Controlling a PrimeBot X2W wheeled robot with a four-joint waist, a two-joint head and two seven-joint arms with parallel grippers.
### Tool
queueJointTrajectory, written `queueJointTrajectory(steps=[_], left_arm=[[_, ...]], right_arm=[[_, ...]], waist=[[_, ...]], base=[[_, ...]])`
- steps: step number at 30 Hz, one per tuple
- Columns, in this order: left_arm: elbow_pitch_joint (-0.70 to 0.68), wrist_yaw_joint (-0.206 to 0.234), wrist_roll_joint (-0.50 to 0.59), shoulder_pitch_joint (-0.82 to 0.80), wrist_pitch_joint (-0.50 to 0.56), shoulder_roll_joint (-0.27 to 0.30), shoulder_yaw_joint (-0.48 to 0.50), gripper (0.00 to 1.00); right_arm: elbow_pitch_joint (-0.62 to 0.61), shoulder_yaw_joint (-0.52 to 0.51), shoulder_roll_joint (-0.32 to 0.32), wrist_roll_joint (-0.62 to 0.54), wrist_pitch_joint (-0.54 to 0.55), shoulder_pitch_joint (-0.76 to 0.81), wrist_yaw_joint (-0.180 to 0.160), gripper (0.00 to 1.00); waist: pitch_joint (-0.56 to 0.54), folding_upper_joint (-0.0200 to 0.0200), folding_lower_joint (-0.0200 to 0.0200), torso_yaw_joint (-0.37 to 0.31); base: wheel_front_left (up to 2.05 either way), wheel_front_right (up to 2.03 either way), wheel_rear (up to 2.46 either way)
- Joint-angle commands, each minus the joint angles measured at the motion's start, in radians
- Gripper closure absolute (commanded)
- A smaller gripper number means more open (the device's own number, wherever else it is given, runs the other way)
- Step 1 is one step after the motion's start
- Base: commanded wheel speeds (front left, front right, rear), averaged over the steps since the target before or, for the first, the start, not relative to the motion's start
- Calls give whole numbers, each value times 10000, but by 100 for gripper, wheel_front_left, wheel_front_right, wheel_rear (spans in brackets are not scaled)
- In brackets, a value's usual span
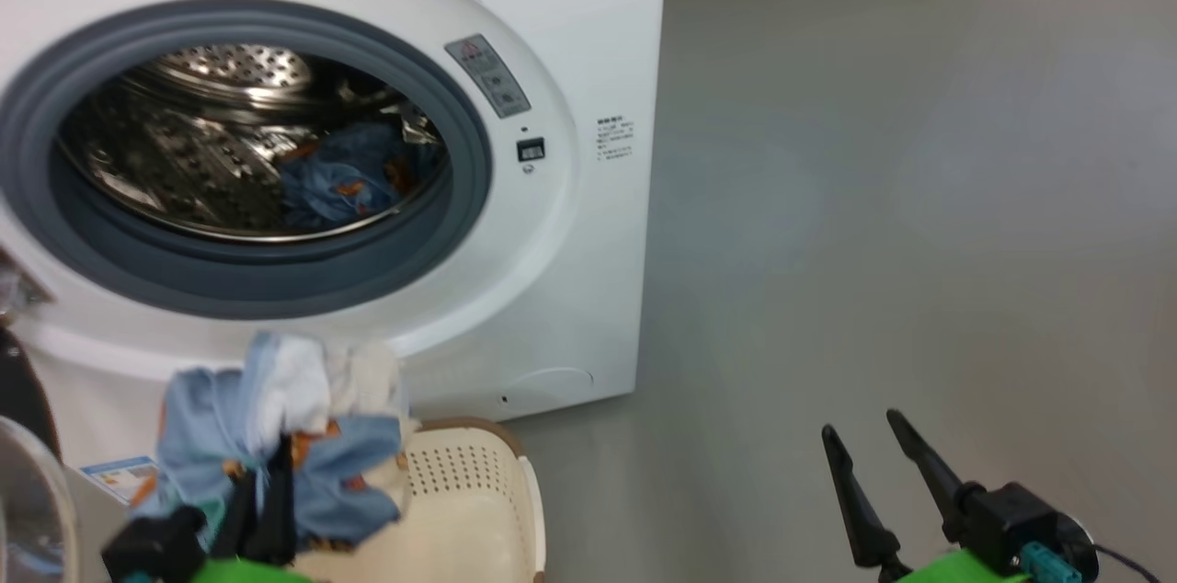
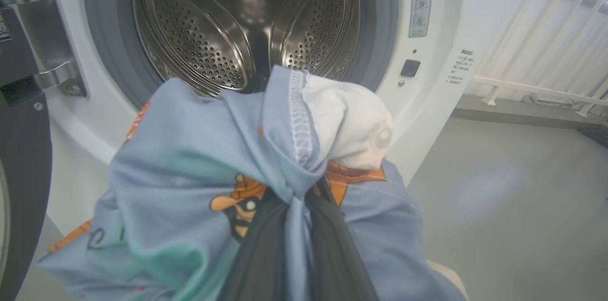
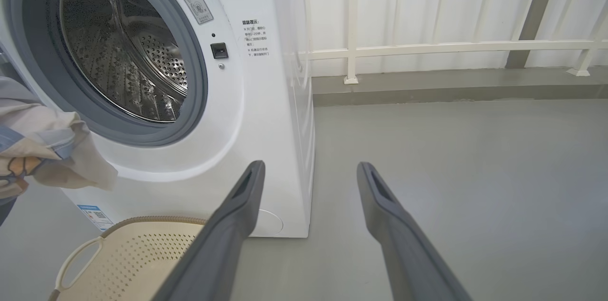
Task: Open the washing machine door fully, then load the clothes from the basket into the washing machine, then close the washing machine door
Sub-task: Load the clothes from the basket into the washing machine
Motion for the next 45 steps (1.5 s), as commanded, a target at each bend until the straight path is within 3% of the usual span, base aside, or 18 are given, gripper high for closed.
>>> queueJointTrajectory(steps=[1, 9, 21, 35, 45], left_arm=[[-107, -74, -79, -846, -80, 304, 443, 100], [576, -265, -423, -3021, 40, 1297, 844, 100], [1716, -401, -496, -5619, -26, 2777, 1084, 100], [3805, -443, 65, -8542, -104, 4060, 1180, 100], [4206, -458, 667, -10113, -107, 4903, 1148, 100]], right_arm=[[-328, 323, -49, 150, -48, -624, 16, 0], [-689, 784, -49, 666, -48, -1354, 16, 0], [-1036, 1372, -49, 1250, -48, -2007, 16, 0], [-1306, 2112, -49, 1508, -48, -2328, 16, 0], [-1545, 2137, -49, 1425, -48, -2234, 16, 0]], waist=[[633, 0, 0, -429], [2364, 0, 0, -1382], [4014, 0, 0, -2492], [5241, 0, 0, -3177], [6010, 0, 0, -3336]], base=[[0, 0, 0], [0, 0, 0], [0, 0, 0], [0, 0, 0], [0, 0, 0]])
